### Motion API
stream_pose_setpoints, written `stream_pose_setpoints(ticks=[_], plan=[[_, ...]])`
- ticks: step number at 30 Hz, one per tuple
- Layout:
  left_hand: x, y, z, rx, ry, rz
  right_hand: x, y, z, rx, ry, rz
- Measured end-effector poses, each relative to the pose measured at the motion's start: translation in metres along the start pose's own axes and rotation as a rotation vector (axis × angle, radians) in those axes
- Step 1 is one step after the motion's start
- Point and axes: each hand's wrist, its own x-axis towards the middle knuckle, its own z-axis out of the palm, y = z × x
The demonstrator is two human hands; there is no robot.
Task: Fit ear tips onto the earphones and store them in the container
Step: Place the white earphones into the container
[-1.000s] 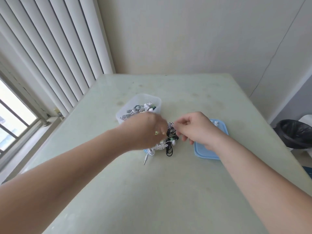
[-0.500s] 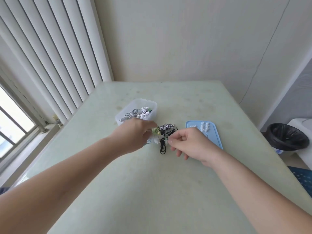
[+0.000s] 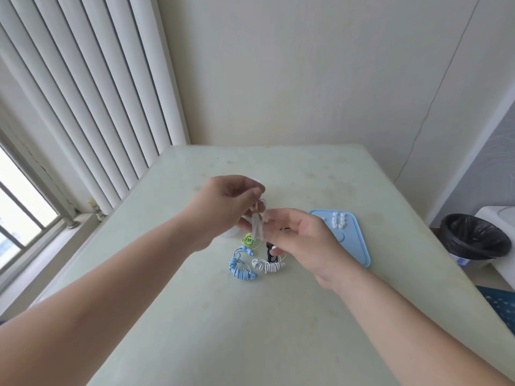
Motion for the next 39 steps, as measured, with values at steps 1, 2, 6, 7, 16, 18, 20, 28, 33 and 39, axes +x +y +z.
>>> stream_pose_setpoints(ticks=[1, 2, 6, 7, 16, 18, 20, 28, 33, 39], plan=[[-0.002, 0.0, 0.003, -0.068, -0.031, -0.022, -0.001, -0.002, -0.001, 0.077, -0.027, -0.009], [-0.003, -0.001, 0.006, -0.125, -0.067, -0.043, -0.003, -0.002, -0.003, 0.133, -0.034, -0.015], [-0.009, -0.012, 0.021, -0.325, -0.218, -0.117, -0.007, 0.002, -0.018, 0.122, 0.012, 0.013], [-0.01, -0.014, 0.026, -0.363, -0.237, -0.124, -0.009, 0.004, -0.024, 0.152, -0.023, 0.039], [-0.02, -0.03, 0.078, -0.446, -0.418, -0.231, -0.048, 0.027, -0.063, 0.384, 0.134, 0.067], [-0.021, -0.034, 0.088, -0.46, -0.419, -0.264, -0.054, 0.033, -0.071, 0.366, 0.197, 0.051], [-0.021, -0.04, 0.098, -0.395, -0.374, -0.26, -0.057, 0.036, -0.077, 0.332, 0.252, 0.051], [-0.023, -0.053, 0.127, -0.27, -0.324, -0.19, -0.061, 0.037, -0.091, 0.258, 0.271, 0.051], [-0.02, -0.057, 0.131, -0.281, -0.243, -0.147, -0.06, 0.041, -0.089, 0.307, 0.34, 0.096], [-0.013, -0.068, 0.135, -0.327, -0.128, -0.115, -0.055, 0.046, -0.088, 0.094, 0.403, 0.053]])
